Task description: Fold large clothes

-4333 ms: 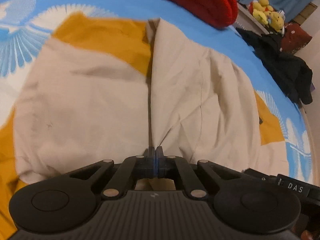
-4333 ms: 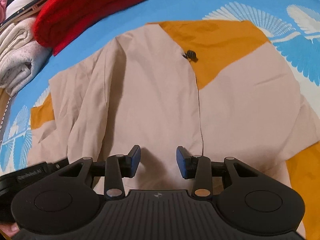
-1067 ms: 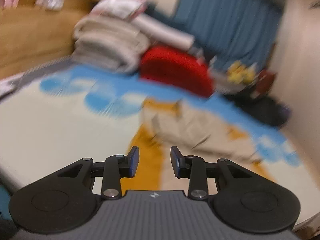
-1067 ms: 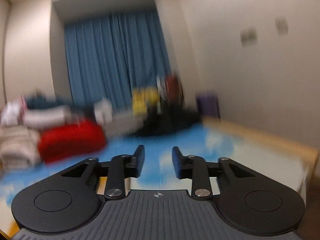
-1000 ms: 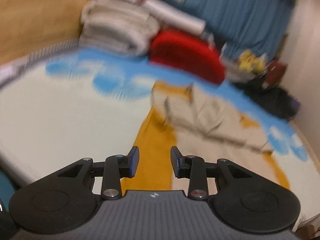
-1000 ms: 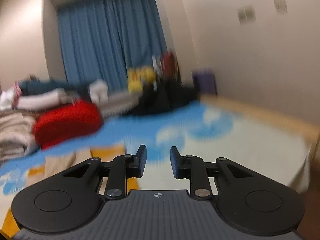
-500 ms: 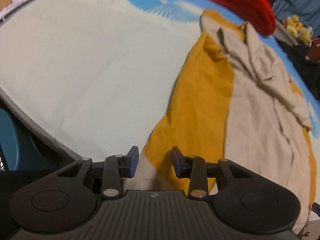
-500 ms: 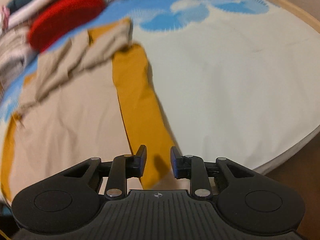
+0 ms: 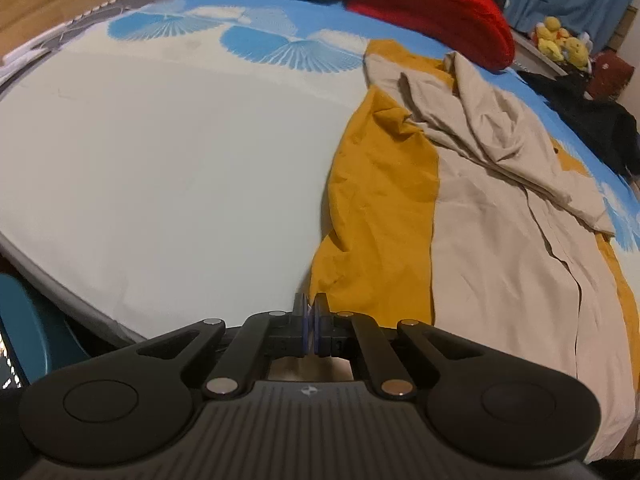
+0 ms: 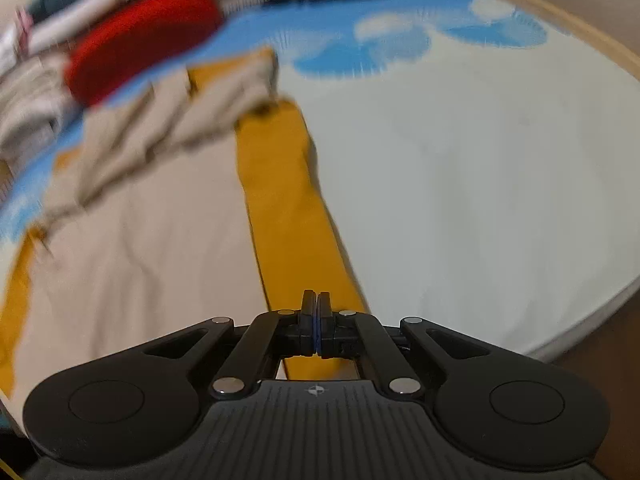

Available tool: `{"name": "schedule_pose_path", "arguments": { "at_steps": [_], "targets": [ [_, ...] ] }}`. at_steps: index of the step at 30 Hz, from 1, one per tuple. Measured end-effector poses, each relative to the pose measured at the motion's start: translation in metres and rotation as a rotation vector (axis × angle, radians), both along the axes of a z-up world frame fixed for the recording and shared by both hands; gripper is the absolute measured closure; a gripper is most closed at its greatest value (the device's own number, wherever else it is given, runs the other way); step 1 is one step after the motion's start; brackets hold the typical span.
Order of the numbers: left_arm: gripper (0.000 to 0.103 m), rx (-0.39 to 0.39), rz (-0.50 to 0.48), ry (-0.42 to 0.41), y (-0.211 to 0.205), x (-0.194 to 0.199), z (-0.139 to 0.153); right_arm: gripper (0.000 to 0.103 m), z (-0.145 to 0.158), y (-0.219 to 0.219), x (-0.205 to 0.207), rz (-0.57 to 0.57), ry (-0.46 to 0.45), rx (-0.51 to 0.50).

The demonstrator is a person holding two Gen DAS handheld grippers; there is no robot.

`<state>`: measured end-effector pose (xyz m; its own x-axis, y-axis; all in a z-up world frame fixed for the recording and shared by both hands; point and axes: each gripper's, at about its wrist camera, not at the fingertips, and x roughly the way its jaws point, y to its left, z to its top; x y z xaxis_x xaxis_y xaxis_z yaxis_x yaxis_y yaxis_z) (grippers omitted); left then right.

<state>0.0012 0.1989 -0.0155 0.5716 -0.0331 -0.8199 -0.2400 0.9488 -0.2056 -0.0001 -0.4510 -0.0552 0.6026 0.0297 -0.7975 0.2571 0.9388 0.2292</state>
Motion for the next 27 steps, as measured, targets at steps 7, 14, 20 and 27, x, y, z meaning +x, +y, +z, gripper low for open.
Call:
{"name": "schedule_pose_path", "arguments": {
  "at_steps": [7, 14, 20, 27],
  "targets": [
    [0.077, -0.047, 0.045, 0.131, 0.006, 0.006, -0.022, 0.096, -0.021, -0.007, 0.004, -0.062, 0.120, -0.028],
    [0.076, -0.038, 0.049, 0.137, 0.005, 0.009, -0.026, 0.056, -0.032, -0.006, 0.007, -0.074, 0.162, -0.053],
    [0.076, -0.020, 0.032, 0.132, -0.002, 0.014, -0.030, 0.080, -0.035, 0.009, 0.009, 0.022, 0.167, -0.089],
    [0.100, -0.011, -0.013, 0.100, -0.006, 0.011, -0.020, 0.096, -0.027, 0.014, 0.006, 0.050, 0.147, -0.080]
  ]
}}
